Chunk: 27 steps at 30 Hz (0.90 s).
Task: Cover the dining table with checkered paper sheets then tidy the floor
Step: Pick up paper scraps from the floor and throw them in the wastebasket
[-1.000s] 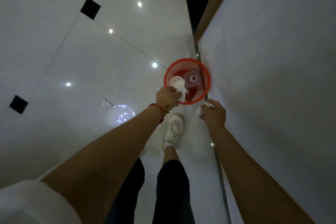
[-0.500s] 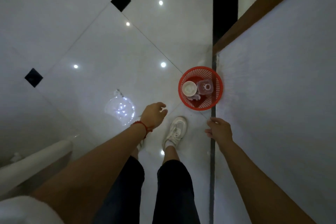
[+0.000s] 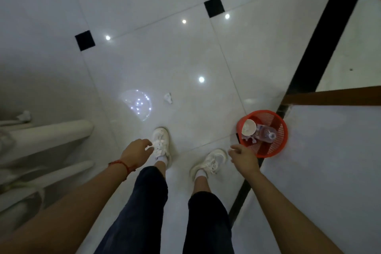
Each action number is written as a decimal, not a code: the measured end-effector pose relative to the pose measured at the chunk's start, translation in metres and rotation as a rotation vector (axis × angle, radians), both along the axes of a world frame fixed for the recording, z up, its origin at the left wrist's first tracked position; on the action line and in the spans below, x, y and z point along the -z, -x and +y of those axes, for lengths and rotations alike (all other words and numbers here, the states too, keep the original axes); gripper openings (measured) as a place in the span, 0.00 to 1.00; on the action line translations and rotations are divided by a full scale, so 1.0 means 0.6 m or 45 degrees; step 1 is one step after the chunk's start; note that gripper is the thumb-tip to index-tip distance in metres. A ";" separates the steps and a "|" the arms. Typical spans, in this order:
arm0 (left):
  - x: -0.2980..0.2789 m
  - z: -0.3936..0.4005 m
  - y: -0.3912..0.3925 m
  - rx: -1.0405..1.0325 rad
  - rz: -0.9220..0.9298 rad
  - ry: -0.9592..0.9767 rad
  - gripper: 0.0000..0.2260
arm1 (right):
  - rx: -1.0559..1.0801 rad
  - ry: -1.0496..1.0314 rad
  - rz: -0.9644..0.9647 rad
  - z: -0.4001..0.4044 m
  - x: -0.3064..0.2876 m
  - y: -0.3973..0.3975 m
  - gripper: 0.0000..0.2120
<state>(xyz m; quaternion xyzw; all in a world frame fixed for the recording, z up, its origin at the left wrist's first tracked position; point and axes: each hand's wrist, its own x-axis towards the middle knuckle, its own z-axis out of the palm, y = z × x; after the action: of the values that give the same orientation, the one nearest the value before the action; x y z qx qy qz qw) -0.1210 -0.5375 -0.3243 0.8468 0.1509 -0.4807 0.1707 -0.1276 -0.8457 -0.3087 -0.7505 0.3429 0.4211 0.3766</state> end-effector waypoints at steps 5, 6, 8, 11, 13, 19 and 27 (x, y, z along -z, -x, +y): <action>0.015 0.127 0.014 -0.247 0.044 0.001 0.15 | -0.191 0.021 0.027 0.113 0.038 -0.062 0.16; 0.020 0.151 0.015 -0.305 0.050 0.004 0.15 | -0.200 0.022 0.032 0.138 0.049 -0.076 0.16; 0.031 0.195 0.015 -0.416 0.057 0.012 0.15 | -0.228 0.026 0.039 0.188 0.074 -0.104 0.16; 0.057 0.244 0.007 -0.603 0.041 0.040 0.14 | -0.333 0.001 0.030 0.258 0.116 -0.144 0.15; 0.083 0.263 -0.003 -0.741 0.030 0.055 0.14 | -0.414 -0.033 0.014 0.299 0.153 -0.175 0.15; 0.218 0.273 -0.019 -1.047 -0.015 0.085 0.14 | -0.719 -0.058 -0.047 0.391 0.340 -0.270 0.14; 0.450 0.252 -0.003 -1.310 -0.059 0.159 0.12 | -1.038 0.090 -0.207 0.437 0.629 -0.310 0.21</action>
<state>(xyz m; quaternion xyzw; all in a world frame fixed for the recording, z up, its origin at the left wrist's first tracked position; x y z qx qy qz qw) -0.1191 -0.3865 -0.5945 0.6615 0.5150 -0.3237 0.4386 0.0587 -0.5837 -0.6862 -0.8681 0.0011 0.4630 0.1790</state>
